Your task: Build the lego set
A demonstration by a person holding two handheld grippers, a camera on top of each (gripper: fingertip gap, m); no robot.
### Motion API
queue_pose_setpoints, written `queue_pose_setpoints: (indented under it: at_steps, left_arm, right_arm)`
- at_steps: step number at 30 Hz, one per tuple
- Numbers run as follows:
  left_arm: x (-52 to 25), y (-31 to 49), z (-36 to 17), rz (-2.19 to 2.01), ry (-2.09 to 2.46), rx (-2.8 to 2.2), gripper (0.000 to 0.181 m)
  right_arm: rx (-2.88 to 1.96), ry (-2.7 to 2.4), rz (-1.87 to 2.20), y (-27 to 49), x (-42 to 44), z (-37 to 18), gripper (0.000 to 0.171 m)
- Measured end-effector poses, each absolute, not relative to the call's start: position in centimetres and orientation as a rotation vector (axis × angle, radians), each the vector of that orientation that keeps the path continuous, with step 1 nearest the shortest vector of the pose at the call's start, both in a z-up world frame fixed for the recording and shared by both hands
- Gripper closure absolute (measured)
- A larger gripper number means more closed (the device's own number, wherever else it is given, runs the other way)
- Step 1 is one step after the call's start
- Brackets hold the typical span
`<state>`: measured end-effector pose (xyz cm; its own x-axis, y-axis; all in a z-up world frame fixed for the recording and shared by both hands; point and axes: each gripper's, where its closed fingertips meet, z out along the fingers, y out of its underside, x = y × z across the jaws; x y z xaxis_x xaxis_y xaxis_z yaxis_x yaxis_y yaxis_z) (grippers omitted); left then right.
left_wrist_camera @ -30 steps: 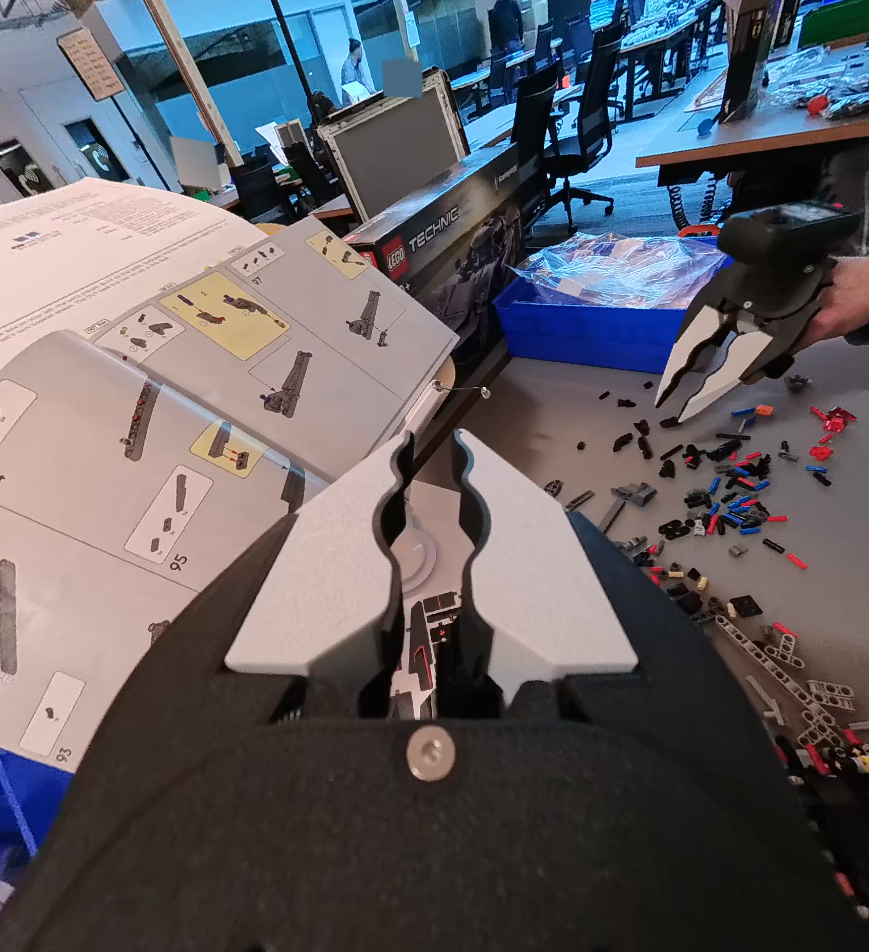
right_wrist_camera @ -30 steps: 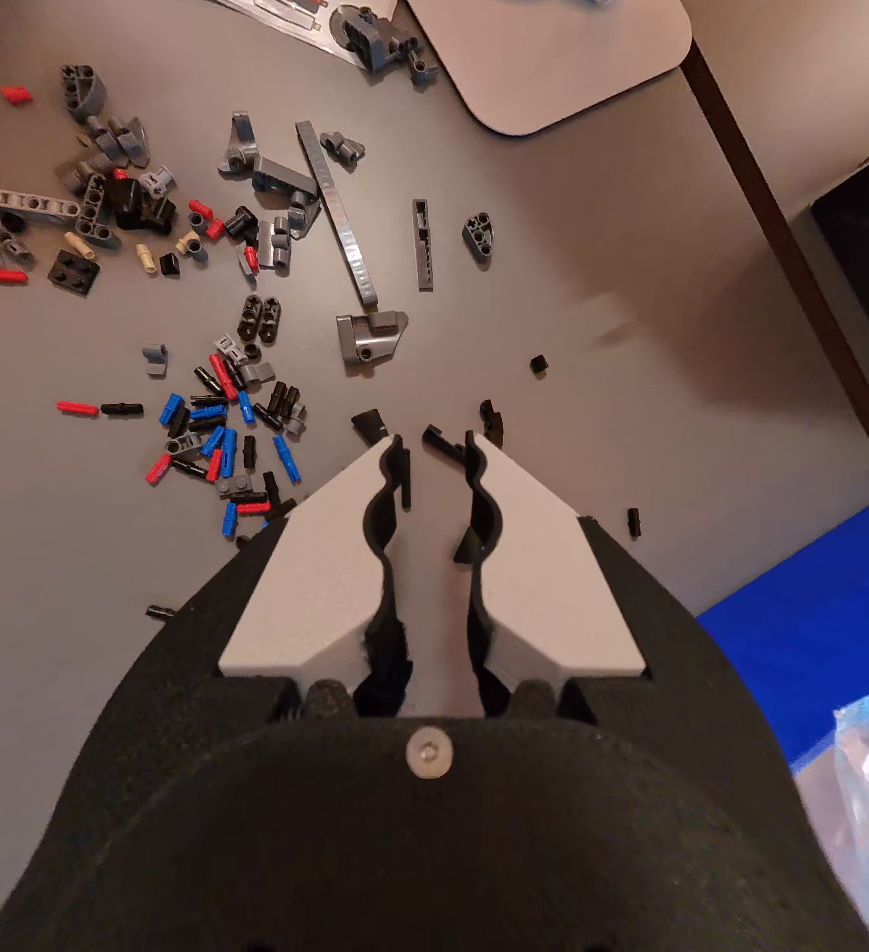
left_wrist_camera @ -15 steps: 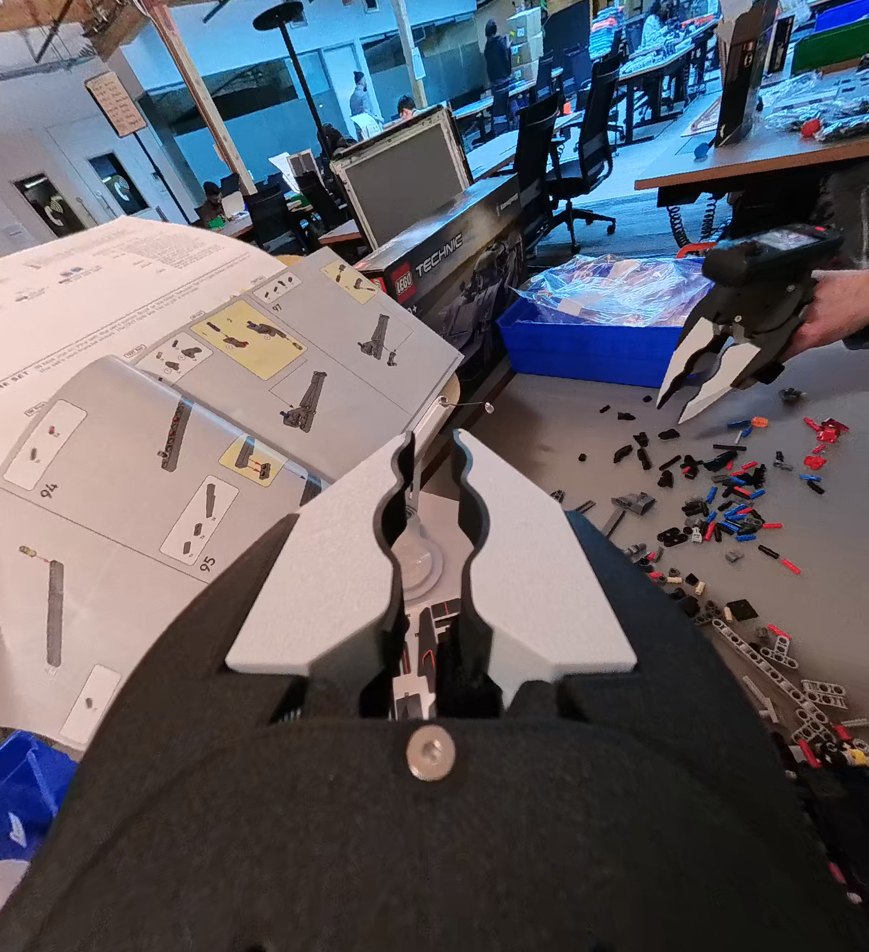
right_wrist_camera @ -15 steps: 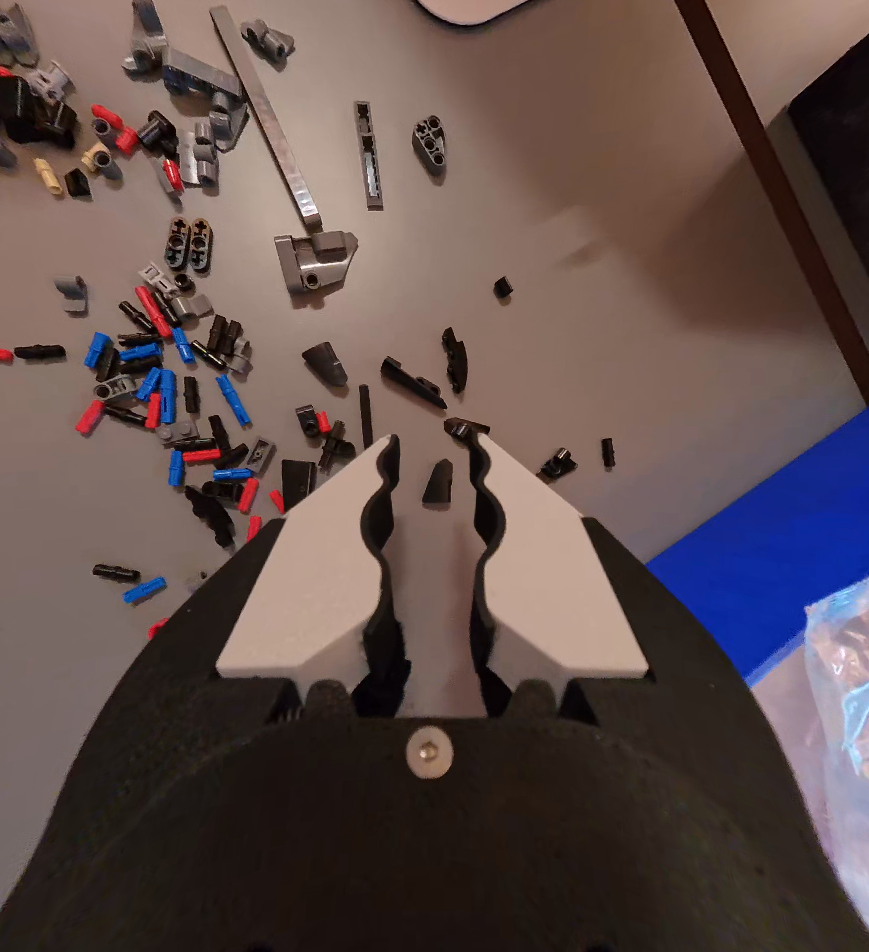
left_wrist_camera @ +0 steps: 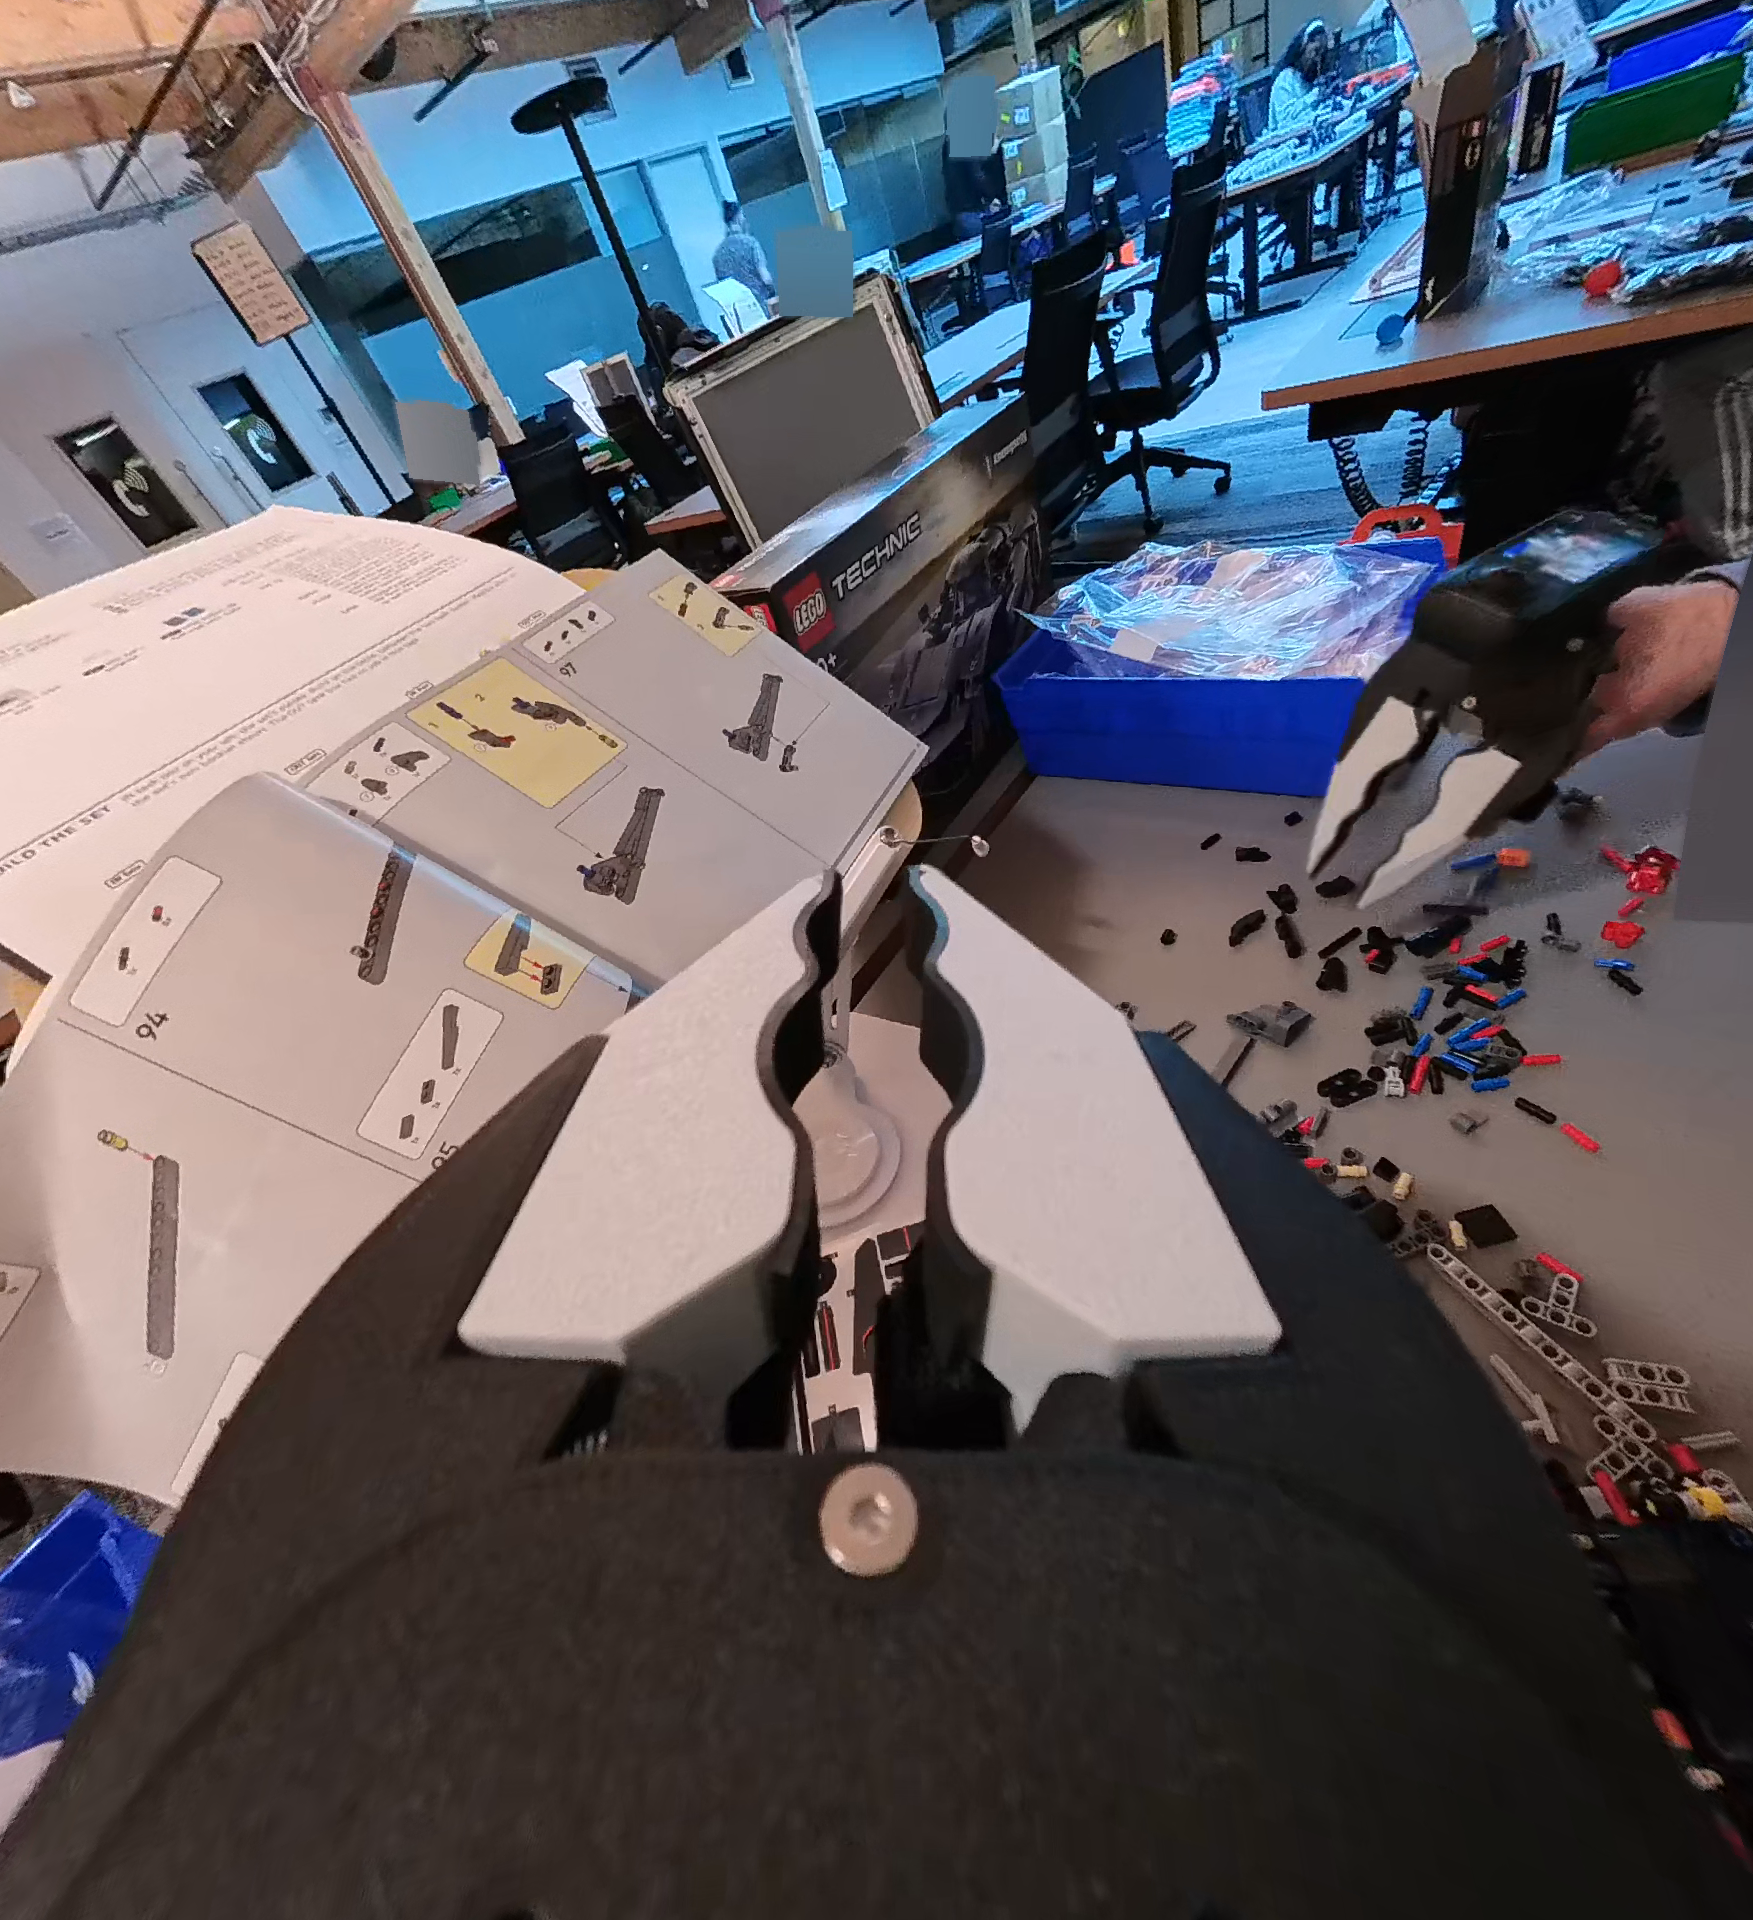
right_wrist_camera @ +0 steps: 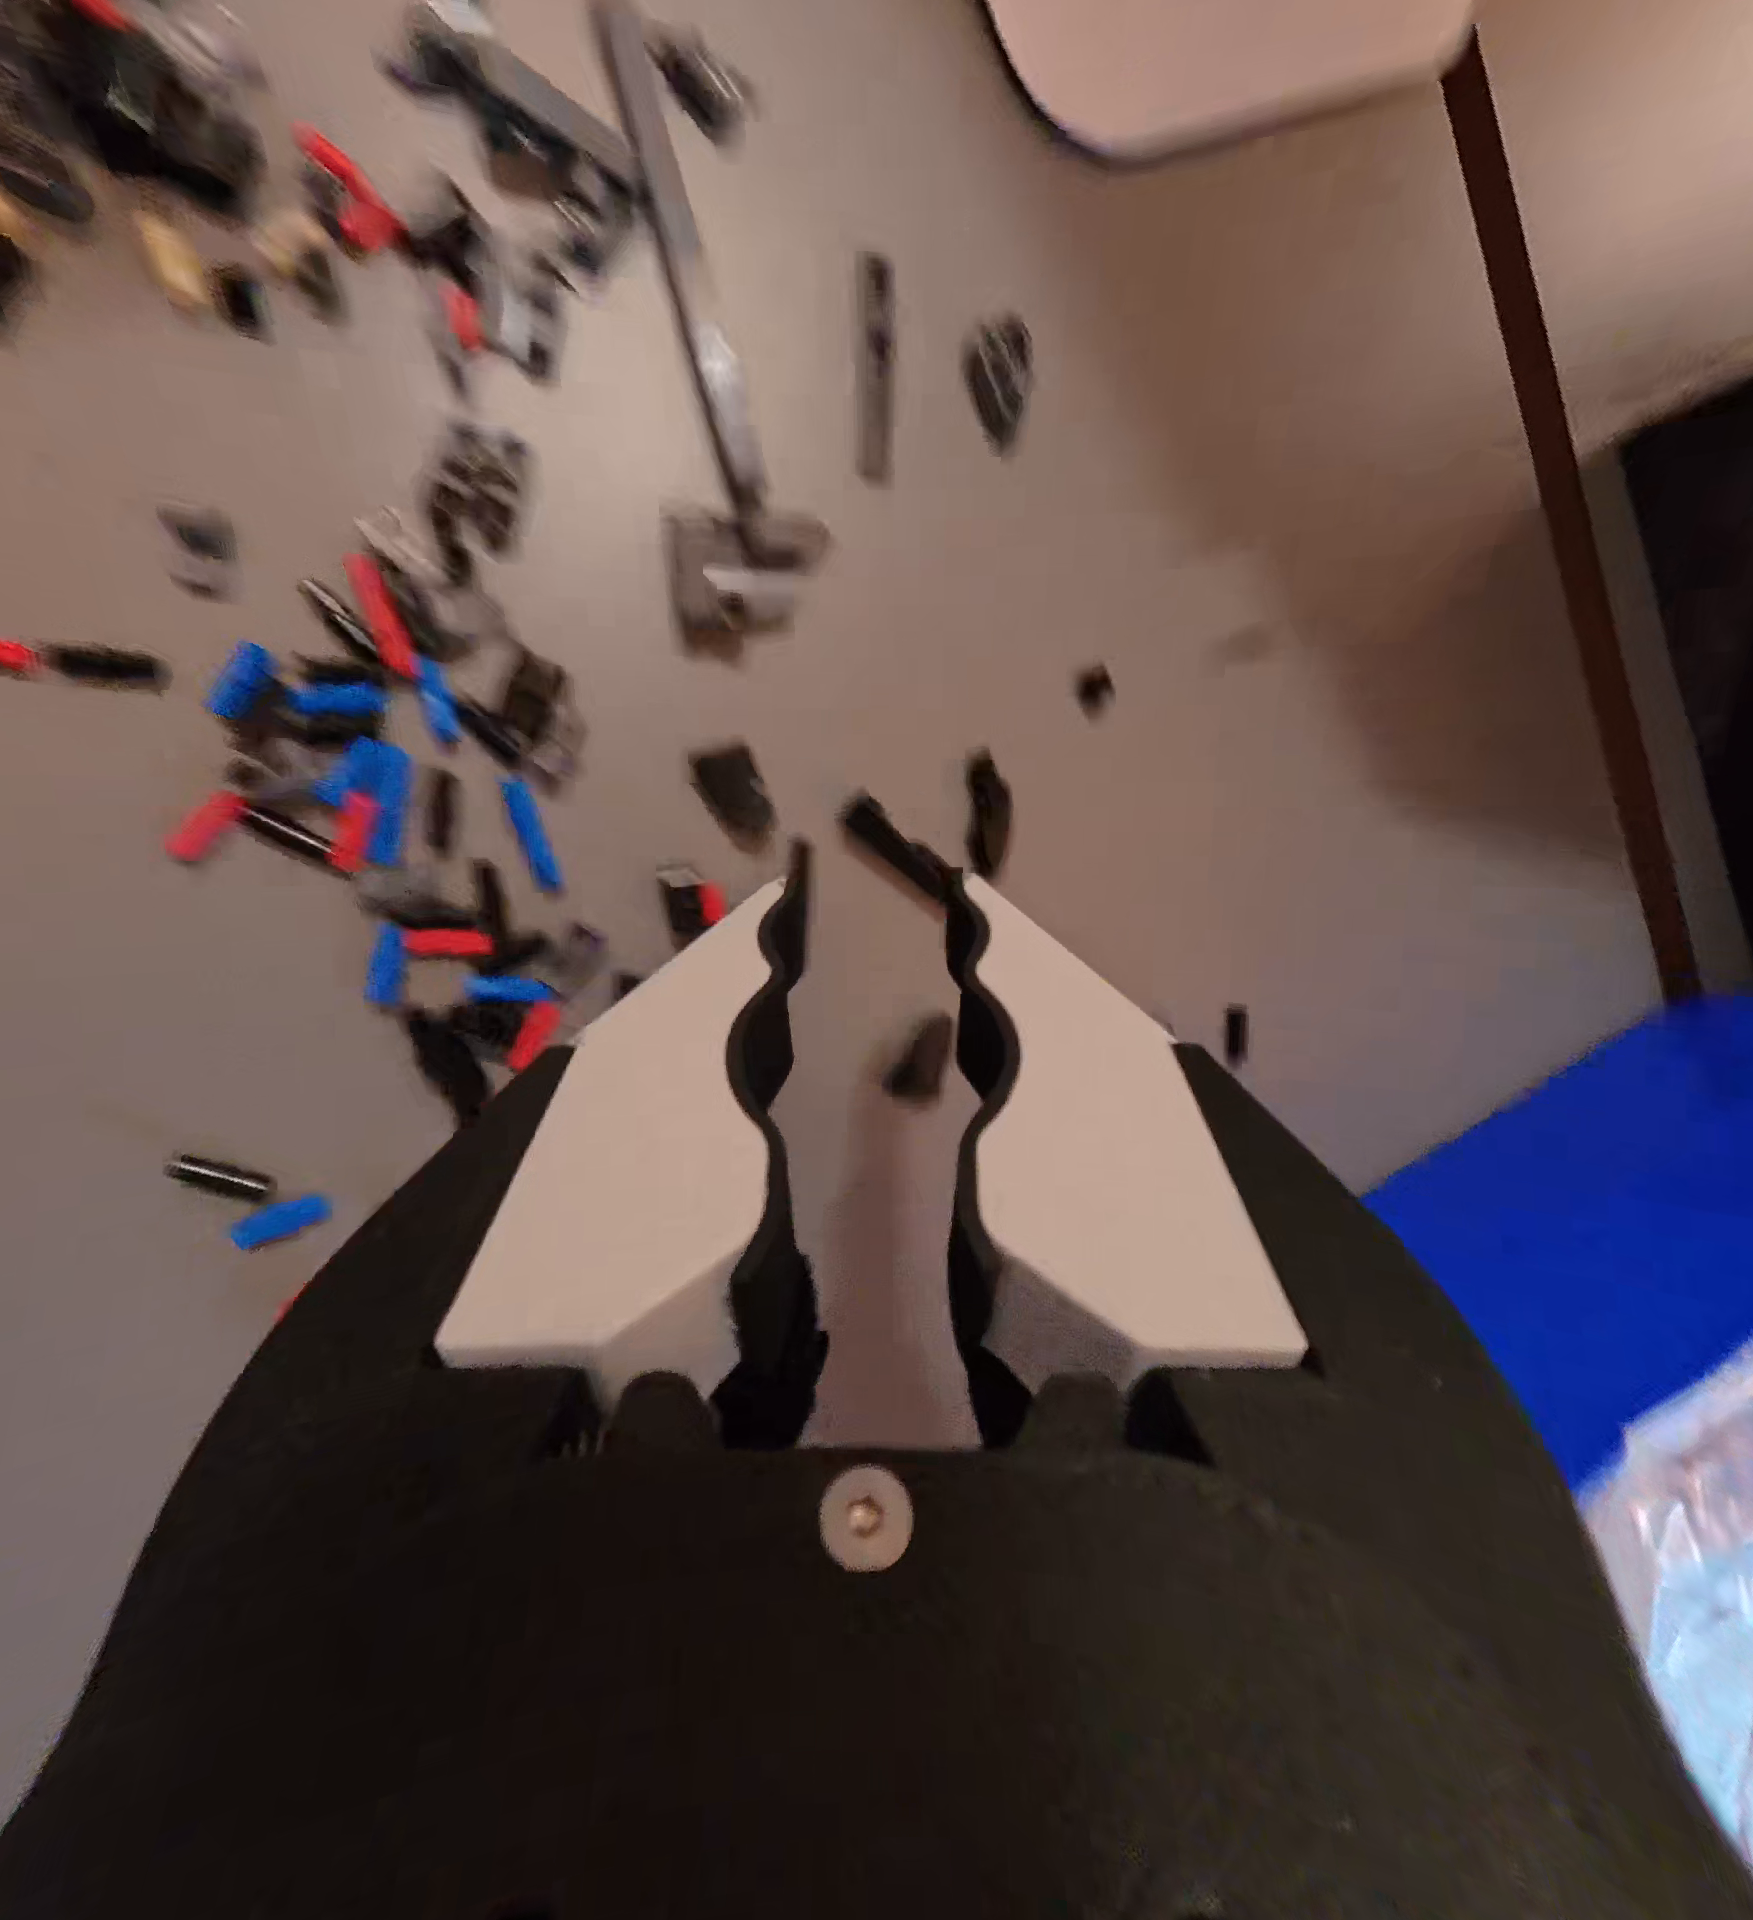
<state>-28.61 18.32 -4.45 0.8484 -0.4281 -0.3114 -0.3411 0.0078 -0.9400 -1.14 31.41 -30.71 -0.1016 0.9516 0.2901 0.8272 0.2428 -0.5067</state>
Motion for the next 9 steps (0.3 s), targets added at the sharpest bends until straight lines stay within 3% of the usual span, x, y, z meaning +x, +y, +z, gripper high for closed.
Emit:
queue_pose_setpoints:
  at_steps: [1,9]
  left_arm:
    - [-28.5,18.4,-4.4,-0.079,0.621,-1.594,0.172]
    - [-28.2,18.5,-5.0,-0.036,0.646,-1.617,0.173]
  right_arm:
    - [-1.576,-1.987,0.36,29.7,-2.5,-30.1,0.149]
    - [-1.354,-2.207,0.62,19.5,-13.0,-29.1,0.152]
